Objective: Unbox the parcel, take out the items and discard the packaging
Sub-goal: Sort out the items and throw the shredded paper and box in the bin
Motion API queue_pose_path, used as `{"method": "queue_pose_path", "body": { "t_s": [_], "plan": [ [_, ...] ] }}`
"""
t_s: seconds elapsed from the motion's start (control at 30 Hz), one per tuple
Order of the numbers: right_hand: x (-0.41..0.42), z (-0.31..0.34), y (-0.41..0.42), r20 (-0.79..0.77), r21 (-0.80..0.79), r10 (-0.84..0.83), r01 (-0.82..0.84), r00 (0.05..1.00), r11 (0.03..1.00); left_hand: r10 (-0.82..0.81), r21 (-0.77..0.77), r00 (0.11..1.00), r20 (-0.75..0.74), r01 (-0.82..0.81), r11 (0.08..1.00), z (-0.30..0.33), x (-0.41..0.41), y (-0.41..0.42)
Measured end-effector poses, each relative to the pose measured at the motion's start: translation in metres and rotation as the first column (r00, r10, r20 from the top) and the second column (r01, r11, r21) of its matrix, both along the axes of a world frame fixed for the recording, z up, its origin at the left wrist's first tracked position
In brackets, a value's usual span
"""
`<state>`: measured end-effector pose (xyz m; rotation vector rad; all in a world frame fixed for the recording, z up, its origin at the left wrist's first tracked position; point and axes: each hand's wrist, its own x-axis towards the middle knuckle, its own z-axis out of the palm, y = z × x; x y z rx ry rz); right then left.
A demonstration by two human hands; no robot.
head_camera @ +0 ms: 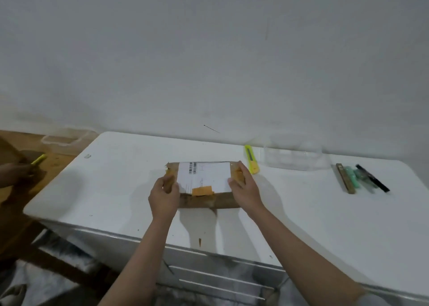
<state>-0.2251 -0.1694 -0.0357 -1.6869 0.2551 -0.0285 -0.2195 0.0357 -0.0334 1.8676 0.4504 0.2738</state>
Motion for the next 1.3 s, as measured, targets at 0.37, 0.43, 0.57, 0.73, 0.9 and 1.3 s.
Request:
{"method": "queue_pose_path", "body": {
  "t_s": [0.37,0.43,0.57,0.73,0.9,1.3],
  "plan": [
    [-0.104,0.023,-0.126,0.079,-0.065,-0.474,0.479,0.877,0.876,-0.424,-0.037,0.903,0.073,0.427,0.904,0.018,-0.035,-0.146],
    [-0.136,0.025,-0.160,0.092,-0.057,-0.571,0.577,0.816,0.815,-0.499,-0.016,0.863,0.077,0.501,0.865,0.022,-0.053,-0.189],
    [-0.217,0.024,-0.233,0.115,-0.035,-0.744,0.751,0.658,0.659,-0.667,0.017,0.743,0.061,0.667,0.745,0.028,-0.105,-0.285],
    [-0.347,0.025,-0.321,0.101,-0.071,-0.894,0.900,0.436,0.430,-0.841,0.079,0.538,0.058,0.837,0.541,0.027,-0.202,-0.403],
    [-0.475,0.014,-0.395,0.031,-0.182,-0.951,0.938,0.307,0.296,-0.955,0.136,0.297,0.013,0.946,0.296,0.001,-0.304,-0.497],
    [-0.584,-0.067,-0.446,-0.112,-0.394,-0.939,0.853,0.325,0.342,-0.867,0.212,-0.054,-0.496,0.960,-0.181,-0.099,-0.396,-0.578]
  ]
}}
